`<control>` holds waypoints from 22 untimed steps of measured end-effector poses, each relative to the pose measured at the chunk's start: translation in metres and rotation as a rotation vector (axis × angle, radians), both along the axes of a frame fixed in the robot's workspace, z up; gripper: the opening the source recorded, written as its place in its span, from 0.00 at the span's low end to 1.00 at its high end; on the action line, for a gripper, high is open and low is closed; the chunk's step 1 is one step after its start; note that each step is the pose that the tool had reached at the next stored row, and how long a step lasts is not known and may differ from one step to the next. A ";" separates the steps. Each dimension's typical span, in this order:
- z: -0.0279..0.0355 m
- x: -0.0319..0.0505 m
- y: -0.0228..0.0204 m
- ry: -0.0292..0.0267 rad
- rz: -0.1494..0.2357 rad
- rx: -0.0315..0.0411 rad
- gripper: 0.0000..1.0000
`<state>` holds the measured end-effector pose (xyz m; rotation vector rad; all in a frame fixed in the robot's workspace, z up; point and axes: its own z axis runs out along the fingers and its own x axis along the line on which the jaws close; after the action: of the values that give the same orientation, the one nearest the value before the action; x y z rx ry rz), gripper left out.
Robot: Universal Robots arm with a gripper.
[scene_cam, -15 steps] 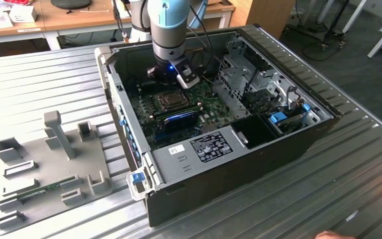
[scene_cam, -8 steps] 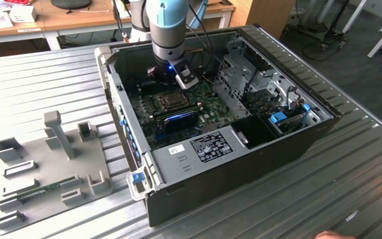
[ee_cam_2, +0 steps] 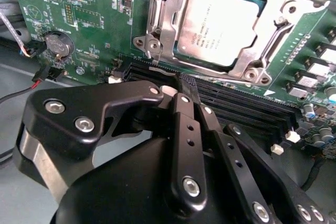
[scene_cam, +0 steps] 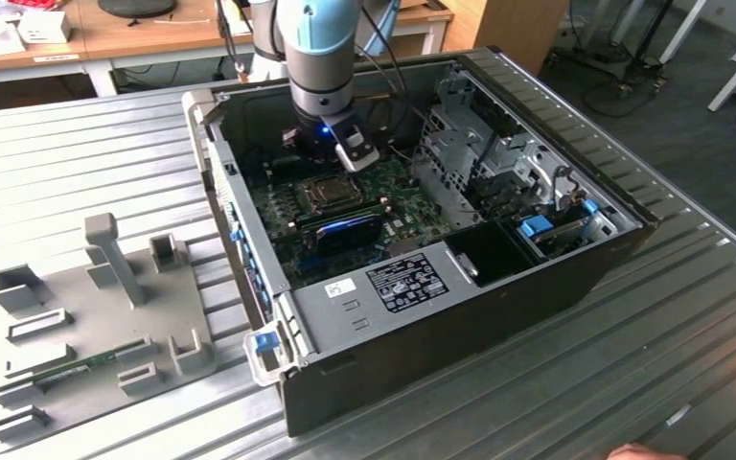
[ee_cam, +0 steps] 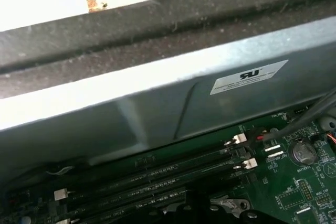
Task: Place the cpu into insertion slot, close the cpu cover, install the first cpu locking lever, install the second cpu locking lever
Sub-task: 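Install the first cpu locking lever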
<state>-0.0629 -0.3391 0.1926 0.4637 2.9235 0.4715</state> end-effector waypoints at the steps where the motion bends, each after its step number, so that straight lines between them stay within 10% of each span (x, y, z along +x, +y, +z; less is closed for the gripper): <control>1: 0.0001 -0.0004 0.0001 -0.0007 -0.002 0.0000 0.11; 22: 0.0002 -0.0023 0.0033 -0.0051 -0.006 -0.0001 0.11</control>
<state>-0.0652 -0.3358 0.1928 0.4705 2.9163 0.4710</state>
